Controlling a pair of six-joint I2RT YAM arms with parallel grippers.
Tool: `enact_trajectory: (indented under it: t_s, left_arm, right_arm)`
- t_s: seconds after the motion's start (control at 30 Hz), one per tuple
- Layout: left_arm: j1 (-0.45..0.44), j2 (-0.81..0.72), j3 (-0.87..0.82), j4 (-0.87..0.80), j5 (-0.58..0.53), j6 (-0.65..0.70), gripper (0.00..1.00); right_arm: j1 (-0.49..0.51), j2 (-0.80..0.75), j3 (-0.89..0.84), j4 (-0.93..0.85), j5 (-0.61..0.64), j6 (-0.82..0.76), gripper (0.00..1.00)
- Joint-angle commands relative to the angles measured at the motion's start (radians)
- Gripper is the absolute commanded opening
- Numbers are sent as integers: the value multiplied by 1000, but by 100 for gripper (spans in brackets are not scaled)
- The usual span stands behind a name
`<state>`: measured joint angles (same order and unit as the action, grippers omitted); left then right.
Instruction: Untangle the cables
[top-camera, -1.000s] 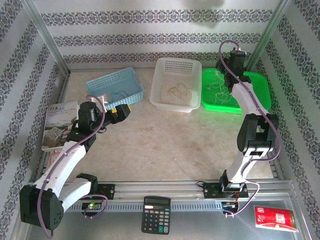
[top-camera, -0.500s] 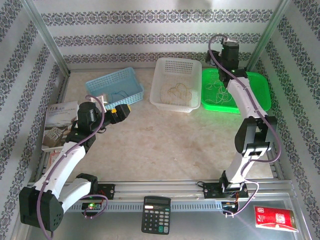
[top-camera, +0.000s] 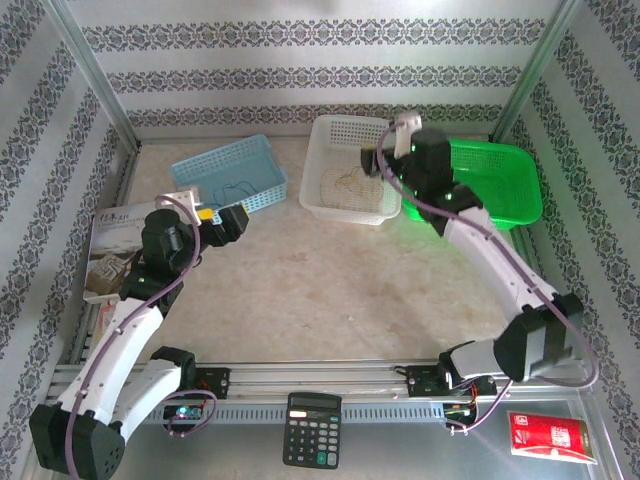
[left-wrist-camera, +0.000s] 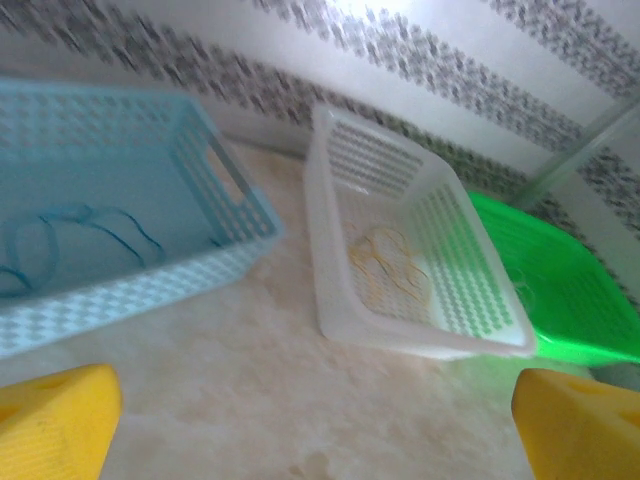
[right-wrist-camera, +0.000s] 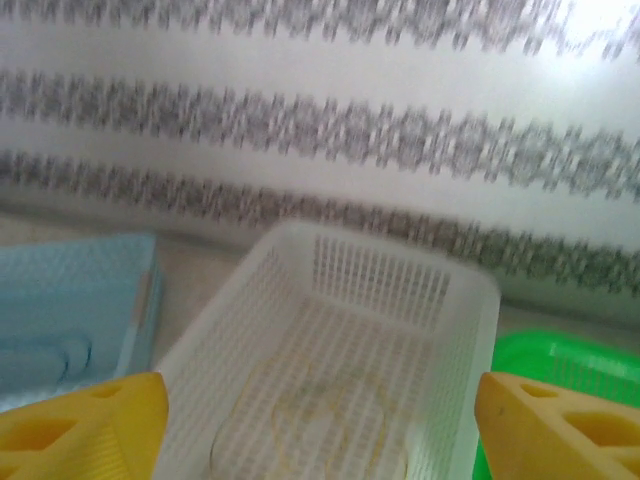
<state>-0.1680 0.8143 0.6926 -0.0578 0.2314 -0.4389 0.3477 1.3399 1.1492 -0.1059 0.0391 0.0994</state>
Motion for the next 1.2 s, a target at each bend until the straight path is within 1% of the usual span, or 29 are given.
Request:
enact_trajectory:
  t_s: [0.0,0.07,0.13,0.2,0.27,0.33,0.4,0.5,0.53,0.6,0.63,0.67,0.77,0.8,0.83,0.87,0.93,1.0,1.03,1.07,1.13,1.17]
  left_arm:
    - [17,-33,-17,24,-197,188,100]
    - [29,-35,-35,42,-267,267,100]
    - [42,-35,-72,87,-320,327,100]
    - [59,-28,-124,166,-352,370,100]
    - [76,-11,-191,264,-382,388,100]
    - [88,23,-247,360,-392,414,100]
    - [90,69,-272,422,-409,436,100]
    - [93,178,-307,544,-406,461,100]
    - [94,224,-315,593,-398,463,100]
    - [96,314,-337,689,-382,463,100]
    - [98,364,-349,751,-372,463,100]
    - [99,419,-367,821,-368,461,100]
    - [103,564,-396,1001,-349,471,100]
    - [108,599,-393,1022,-346,469,100]
    - [115,634,-386,1042,-331,466,100]
    - [124,671,-382,1063,-313,460,100]
    - [142,735,-380,1112,-275,448,100]
    - [158,786,-370,1149,-232,451,100]
    - [165,786,-356,1112,-215,446,100]
    - [171,768,-337,1044,-197,441,100]
    - [177,783,-312,1024,-192,439,100]
    - [178,774,-295,972,-189,436,100]
  right_arm:
    - [-1,-78,-229,134,96,76,90]
    - [-11,-134,-365,209,177,84,98]
    - [-25,-170,-473,288,249,62,98]
    - [-46,-192,-554,361,319,35,98]
    - [-85,-206,-624,428,341,-19,98]
    - [-129,-206,-652,442,359,-20,98]
    - [-170,-192,-671,458,367,-18,98]
    - [-207,-145,-708,543,376,-28,98]
    - [-214,-121,-726,600,374,-36,98]
    - [-226,-68,-761,710,340,-45,98]
    - [-228,-33,-781,801,326,-53,98]
    - [-227,-15,-786,845,313,-68,98]
    - [-235,29,-781,930,239,-107,98]
    - [-242,49,-781,938,214,-104,98]
    - [-250,95,-797,1004,195,-100,98]
    - [-259,150,-846,1136,181,-95,98]
    - [-267,221,-883,1292,154,-96,98]
    - [-281,194,-876,1242,86,-99,98]
    - [-289,183,-860,1185,48,-100,98]
    - [-301,190,-846,1170,16,-99,98]
    - [-321,206,-821,1153,-3,-77,98]
    - [-333,198,-796,1089,9,-55,98]
